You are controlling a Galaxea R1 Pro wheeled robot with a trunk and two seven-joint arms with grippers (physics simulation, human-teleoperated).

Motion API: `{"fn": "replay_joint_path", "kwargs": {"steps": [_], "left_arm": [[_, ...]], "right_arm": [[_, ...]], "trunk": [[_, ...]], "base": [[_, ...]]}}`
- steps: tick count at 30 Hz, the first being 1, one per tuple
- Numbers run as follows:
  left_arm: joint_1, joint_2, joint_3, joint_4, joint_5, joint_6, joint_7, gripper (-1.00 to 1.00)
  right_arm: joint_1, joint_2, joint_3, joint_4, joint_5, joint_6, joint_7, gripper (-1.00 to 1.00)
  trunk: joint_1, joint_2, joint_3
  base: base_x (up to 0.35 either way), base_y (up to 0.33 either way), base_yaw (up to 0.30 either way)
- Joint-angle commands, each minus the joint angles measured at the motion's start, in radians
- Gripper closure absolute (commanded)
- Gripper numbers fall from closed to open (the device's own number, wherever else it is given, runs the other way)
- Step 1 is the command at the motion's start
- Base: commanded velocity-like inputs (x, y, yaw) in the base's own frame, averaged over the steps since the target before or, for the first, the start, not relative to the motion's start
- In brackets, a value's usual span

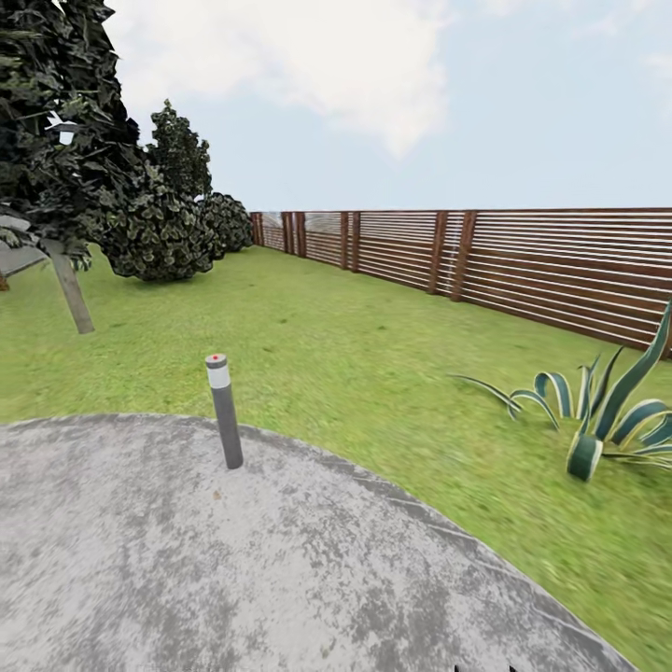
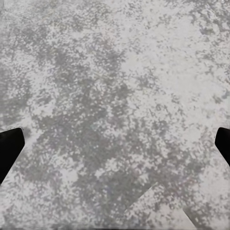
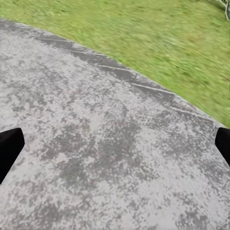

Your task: In the garden, pick up the pesticide atomizer on the floor and spray pesticide onto both trees until each tree trunk is fully covered.

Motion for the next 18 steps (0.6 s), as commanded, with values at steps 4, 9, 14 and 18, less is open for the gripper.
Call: {"fn": "replay_joint_path", "kwargs": {"steps": [4, 9, 14, 18], "left_arm": [[-0.001, 0.001, 0.002, 0.001, 0.004, -0.003, 0.000, -1.00], [-0.001, 0.001, 0.001, 0.001, 0.003, -0.003, 0.000, -1.00], [-0.001, 0.001, 0.001, 0.001, 0.003, -0.003, 0.000, -1.00], [-0.001, 0.001, 0.001, 0.001, 0.003, -0.003, 0.000, -1.00]], "right_arm": [[0.000, 0.000, 0.000, 0.001, 0.002, -0.002, -0.003, -1.00], [0.000, 0.001, 0.000, 0.002, 0.003, -0.002, -0.003, -1.00], [0.000, 0.001, 0.001, 0.002, 0.003, -0.002, -0.002, -1.00], [0.000, 0.001, 0.003, 0.002, 0.003, -0.002, -0.002, -1.00]], "trunk": [[0.000, -0.001, -0.004], [0.000, -0.001, -0.008], [0.000, -0.001, -0.012], [0.000, -0.001, -0.017]], "base": [[0.002, -0.004, 0.248], [0.000, 0.000, 0.248], [0.000, 0.000, 0.242], [0.000, 0.000, 0.225]]}}
